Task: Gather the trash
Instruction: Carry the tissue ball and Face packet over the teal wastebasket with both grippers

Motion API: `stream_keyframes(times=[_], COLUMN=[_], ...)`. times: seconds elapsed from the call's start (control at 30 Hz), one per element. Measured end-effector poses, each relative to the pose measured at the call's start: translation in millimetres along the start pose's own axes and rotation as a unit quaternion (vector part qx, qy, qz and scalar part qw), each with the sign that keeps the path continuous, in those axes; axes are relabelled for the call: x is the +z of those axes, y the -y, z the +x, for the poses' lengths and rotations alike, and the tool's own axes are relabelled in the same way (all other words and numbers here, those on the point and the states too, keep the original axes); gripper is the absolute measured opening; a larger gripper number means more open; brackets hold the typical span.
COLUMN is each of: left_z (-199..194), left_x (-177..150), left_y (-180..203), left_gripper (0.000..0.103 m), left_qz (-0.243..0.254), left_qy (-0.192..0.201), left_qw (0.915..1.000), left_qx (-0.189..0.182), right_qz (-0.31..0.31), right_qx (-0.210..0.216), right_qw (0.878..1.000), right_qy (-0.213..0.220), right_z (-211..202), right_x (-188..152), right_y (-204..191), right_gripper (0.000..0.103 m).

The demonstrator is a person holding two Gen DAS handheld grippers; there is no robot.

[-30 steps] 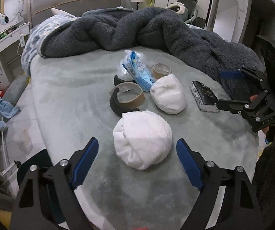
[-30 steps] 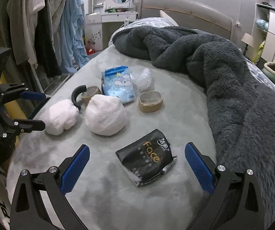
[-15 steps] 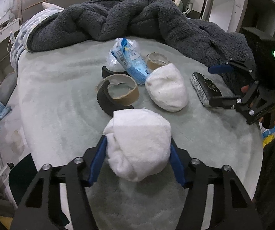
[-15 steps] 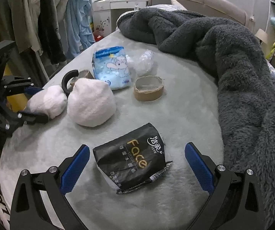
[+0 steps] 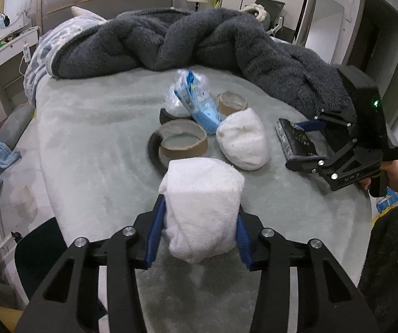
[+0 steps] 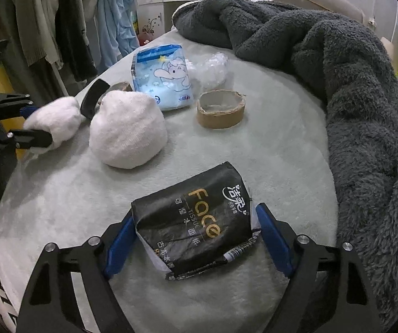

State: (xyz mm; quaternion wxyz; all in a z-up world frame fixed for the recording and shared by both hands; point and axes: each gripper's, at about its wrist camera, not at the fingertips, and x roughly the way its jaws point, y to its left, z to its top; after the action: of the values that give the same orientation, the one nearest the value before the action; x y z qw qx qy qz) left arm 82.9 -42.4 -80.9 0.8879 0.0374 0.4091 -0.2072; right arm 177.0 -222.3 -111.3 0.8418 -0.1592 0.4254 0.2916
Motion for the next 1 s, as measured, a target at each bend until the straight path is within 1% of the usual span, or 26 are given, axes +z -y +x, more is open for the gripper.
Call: stream_keyframes(times=[0.17, 0.23, 0.3, 0.37, 0.47, 0.57, 0.7, 0.83, 1.0], left_z=[-14.2, -20.5, -25.7, -31.0, -39.4, -47.6, -58.1, -66.8, -72.2], left_x=[4.6, 6.8, 8.6, 9.1, 10.9, 12.1, 15.2, 16.6, 14.7], left_y=[-5.5, -8.8, -11.9, -13.8, -14.3, -16.1, -21.9, -30.8, -46.1], left_gripper=[0.048, 0.048, 0.048, 0.048, 0.048, 0.048, 0.048, 0.049, 0.049], left_qz=[-0.013, -0.021, -0.028, -0.032, -0.036, -0.040, -0.051, -0.061, -0.082], left_qy=[0.024, 0.033, 0.040, 0.048, 0.064, 0.078, 0.097, 0.108, 0.108], left_qw=[0.9996, 0.9991, 0.9987, 0.9982, 0.9971, 0.9960, 0.9937, 0.9914, 0.9882], left_qx=[0.009, 0.016, 0.016, 0.018, 0.018, 0.021, 0.024, 0.041, 0.072], right_qz=[0.023, 0.045, 0.070, 0.095, 0.127, 0.140, 0.153, 0.160, 0.179], right_qx=[-0.018, -0.023, -0.030, -0.030, -0.020, -0.016, -0.020, -0.024, -0.029], right_qw=[0.999, 0.999, 0.997, 0.994, 0.990, 0.988, 0.986, 0.984, 0.980], right_qy=[0.013, 0.019, 0.024, 0.034, 0.052, 0.064, 0.067, 0.071, 0.080], right_z=[-14.9, -21.9, -27.8, -34.8, -43.9, -49.1, -50.4, -50.5, -58.5], right_x=[7.5, 9.9, 12.9, 16.7, 25.0, 35.7, 44.3, 53.6, 63.0], right_y=[-3.7, -6.1, -9.6, -15.6, -27.2, -42.3, -57.0, -63.6, -67.5], right_gripper=[0.081, 0.081, 0.081, 0.081, 0.081, 0.081, 0.081, 0.081, 0.081])
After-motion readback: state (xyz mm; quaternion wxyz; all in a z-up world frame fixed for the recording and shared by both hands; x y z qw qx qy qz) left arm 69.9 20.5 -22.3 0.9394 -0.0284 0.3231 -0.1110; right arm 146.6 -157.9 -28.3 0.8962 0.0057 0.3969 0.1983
